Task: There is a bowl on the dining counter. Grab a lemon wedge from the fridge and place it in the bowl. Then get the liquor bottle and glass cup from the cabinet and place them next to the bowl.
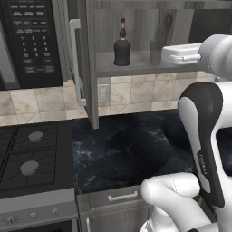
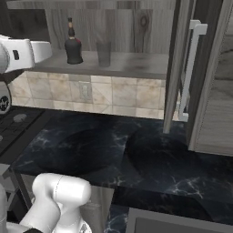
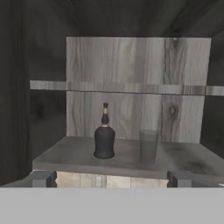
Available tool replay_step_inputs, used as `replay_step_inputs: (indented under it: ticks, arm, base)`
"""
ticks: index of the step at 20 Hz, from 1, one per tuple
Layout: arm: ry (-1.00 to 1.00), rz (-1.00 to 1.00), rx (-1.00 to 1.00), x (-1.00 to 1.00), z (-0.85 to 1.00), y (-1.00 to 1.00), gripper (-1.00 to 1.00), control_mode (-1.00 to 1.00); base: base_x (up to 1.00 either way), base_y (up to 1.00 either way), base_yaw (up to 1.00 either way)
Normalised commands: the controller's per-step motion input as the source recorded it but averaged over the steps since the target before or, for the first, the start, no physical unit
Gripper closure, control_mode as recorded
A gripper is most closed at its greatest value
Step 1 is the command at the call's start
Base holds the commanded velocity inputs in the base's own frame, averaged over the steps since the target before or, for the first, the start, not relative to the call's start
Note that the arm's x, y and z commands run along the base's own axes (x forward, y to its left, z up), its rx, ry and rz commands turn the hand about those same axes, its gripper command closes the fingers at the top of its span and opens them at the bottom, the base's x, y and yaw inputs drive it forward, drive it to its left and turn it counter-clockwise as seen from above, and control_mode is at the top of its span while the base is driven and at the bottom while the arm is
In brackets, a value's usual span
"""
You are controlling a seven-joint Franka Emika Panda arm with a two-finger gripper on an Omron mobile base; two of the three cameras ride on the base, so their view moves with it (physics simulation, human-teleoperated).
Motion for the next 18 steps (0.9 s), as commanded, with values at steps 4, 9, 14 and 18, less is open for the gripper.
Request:
replay_step_inputs:
  ticks: [4, 9, 14, 18]
  arm:
    - [-0.09, 0.0, 0.0, 0.26, -0.13, 0.0, -1.0, -1.0]
    - [-0.09, 0.0, 0.0, 0.19, -0.09, 0.0, -1.0, -1.0]
    - [0.0, 0.0, 0.0, 0.0, 0.0, 0.0, -1.0, -1.0]
    - [0.0, 0.0, 0.0, 0.0, 0.0, 0.0, -1.0, -1.0]
  base:
    - [0.0, 0.0, 0.0]
    - [0.0, 0.0, 0.0]
    - [0.0, 0.0, 0.0]
    - [0.0, 0.0, 0.0]
